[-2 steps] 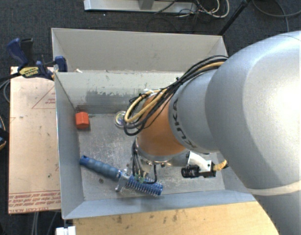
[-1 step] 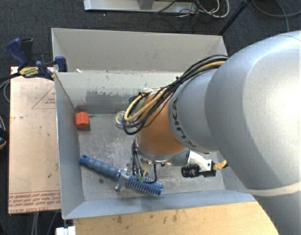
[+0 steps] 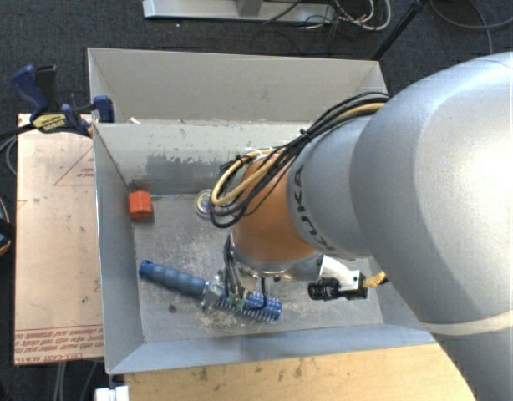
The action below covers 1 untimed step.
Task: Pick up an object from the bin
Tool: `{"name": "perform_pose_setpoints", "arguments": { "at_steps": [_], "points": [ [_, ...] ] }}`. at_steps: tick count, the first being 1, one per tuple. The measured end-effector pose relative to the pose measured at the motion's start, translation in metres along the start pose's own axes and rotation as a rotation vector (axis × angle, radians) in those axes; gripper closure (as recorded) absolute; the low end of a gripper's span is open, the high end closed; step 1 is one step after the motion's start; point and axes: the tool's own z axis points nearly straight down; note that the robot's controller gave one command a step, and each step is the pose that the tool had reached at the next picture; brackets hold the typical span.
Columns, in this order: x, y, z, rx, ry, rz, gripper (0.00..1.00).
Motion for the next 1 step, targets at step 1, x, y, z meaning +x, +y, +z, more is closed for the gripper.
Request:
{"name": "perform_pose_setpoints", "arguments": {
  "at_steps": [1],
  "points": [
    [-0.0010, 0.0017, -0.0628, 0.006, 0.004, -0.002, 1.00]
  ]
}}
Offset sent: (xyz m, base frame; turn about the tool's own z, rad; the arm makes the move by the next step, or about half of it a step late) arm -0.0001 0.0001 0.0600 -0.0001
